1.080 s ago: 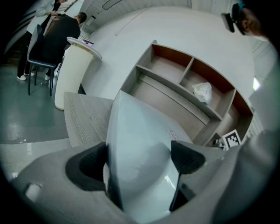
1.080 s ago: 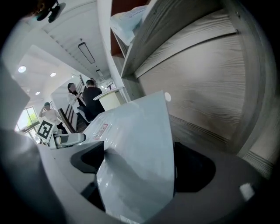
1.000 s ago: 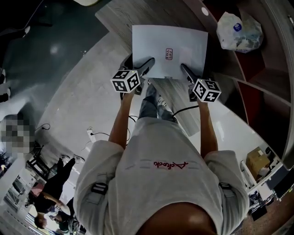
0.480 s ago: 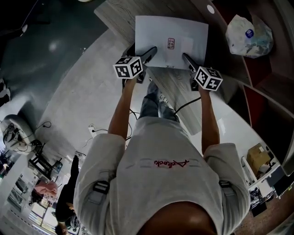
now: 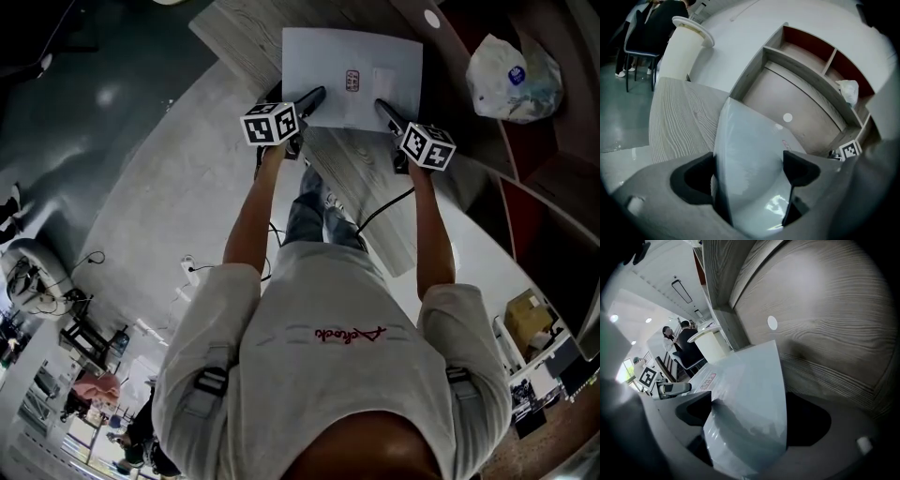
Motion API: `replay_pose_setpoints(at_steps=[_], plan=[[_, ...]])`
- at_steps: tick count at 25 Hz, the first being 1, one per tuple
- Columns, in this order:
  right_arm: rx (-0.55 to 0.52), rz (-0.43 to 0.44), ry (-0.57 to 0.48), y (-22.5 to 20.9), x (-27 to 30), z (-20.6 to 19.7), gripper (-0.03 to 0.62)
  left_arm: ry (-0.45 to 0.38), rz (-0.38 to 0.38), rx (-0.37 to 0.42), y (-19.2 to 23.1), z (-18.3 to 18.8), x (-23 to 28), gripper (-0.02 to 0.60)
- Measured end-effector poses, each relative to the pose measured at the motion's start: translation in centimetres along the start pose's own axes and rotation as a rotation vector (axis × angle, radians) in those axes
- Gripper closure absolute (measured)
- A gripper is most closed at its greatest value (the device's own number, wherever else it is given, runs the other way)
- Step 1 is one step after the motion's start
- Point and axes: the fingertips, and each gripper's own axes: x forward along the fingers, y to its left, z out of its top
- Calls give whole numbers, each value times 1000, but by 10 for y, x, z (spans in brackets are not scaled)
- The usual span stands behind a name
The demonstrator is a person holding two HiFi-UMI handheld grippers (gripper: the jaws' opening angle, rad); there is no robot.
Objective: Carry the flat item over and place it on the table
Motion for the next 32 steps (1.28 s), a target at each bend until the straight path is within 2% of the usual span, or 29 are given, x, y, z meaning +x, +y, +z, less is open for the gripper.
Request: replay_pose_setpoints(at_steps=[17,18,21,24,27,32], plan=[[-8,-9,-17,-4,4,5,83,11,-1,6,4,2,8,103],[-22,-8,-32,-4,1,8,108,13,5,21,4,2,5,103],[-57,-20,-91,-4,-15,22,128,2,48,98,4,6,-8,103],[-85,-26,-118,-3,-29,31,158,-30,58,119,-1,11,-23,105],[-111,-27,-111,1,-39,28,181,-60,72,152,-6,14,-39,147],[-157,-27,-123,11,-57,24,278,-89,82,182,-19,6,-60,208]])
